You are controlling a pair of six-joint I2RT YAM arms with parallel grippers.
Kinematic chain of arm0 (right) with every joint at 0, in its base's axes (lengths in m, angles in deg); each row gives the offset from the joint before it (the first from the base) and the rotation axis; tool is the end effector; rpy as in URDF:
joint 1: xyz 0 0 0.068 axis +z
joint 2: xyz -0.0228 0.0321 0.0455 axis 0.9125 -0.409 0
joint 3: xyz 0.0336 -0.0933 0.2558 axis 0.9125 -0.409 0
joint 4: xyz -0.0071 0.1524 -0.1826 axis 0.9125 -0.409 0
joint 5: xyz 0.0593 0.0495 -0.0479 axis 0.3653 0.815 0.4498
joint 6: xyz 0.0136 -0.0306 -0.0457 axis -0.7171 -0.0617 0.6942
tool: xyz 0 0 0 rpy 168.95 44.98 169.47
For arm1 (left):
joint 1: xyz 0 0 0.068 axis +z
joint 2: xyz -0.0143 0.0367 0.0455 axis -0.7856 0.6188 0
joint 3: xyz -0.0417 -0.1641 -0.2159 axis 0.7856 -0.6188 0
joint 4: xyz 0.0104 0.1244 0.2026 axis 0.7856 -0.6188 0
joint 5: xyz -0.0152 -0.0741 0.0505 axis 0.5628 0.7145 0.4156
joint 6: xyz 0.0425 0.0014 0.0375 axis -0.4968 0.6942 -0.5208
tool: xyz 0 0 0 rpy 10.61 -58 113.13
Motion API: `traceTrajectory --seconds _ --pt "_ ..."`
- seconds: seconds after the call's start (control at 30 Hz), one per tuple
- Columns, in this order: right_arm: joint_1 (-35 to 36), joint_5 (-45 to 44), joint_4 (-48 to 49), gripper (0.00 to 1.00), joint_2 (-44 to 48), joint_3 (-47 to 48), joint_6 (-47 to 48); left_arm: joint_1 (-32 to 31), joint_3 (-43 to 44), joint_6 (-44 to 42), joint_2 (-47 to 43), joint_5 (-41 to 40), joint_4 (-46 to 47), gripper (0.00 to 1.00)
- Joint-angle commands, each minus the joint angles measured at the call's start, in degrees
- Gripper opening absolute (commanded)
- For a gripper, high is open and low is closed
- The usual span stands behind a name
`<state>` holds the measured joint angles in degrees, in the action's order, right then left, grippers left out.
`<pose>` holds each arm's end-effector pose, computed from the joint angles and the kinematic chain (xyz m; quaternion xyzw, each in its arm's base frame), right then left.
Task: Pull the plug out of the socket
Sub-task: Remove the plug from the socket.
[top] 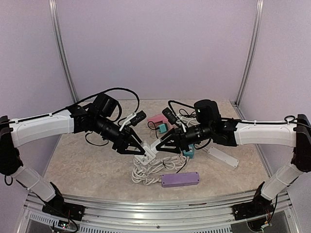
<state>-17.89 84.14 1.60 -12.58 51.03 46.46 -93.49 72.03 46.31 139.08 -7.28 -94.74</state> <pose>0.1933 0.2564 0.2801 -0.4171 0.6820 0.5404 0.2625 0.1977 -0.2156 0.2871 0.4919 0.7104 -0.4576 0.2096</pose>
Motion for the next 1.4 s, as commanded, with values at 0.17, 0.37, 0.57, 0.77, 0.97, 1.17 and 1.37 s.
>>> traceTrajectory --seconds 0.17,0.37,0.57,0.77,0.97,1.17,1.37 --pt "-2.7 7.3 10.0 0.0 2.2 -3.7 -5.5 -1.8 0.1 -0.3 -3.2 2.7 2.6 0.12" --pt "-3.3 8.2 11.5 0.0 2.5 -4.5 -6.9 -1.6 0.4 -0.7 -3.2 2.1 1.7 0.11" --pt "-3.3 6.3 9.1 0.0 3.2 -4.1 -5.7 -1.2 0.5 -0.5 -3.1 1.5 1.6 0.11" --pt "-2.8 4.0 5.3 0.0 3.3 -3.0 -3.6 0.6 0.9 0.5 -2.4 1.6 1.7 0.11" --pt "-1.0 0.2 -0.5 0.0 2.5 -0.8 -0.2 2.0 1.0 1.3 -1.9 2.7 2.1 0.1" --pt "1.3 -4.4 -5.3 0.0 2.1 1.8 3.0 3.0 1.1 1.6 -1.0 2.7 1.8 0.11" --pt "2.0 -6.4 -8.4 0.0 2.3 2.9 4.4 3.5 1.3 1.9 -0.6 2.5 1.7 0.1"
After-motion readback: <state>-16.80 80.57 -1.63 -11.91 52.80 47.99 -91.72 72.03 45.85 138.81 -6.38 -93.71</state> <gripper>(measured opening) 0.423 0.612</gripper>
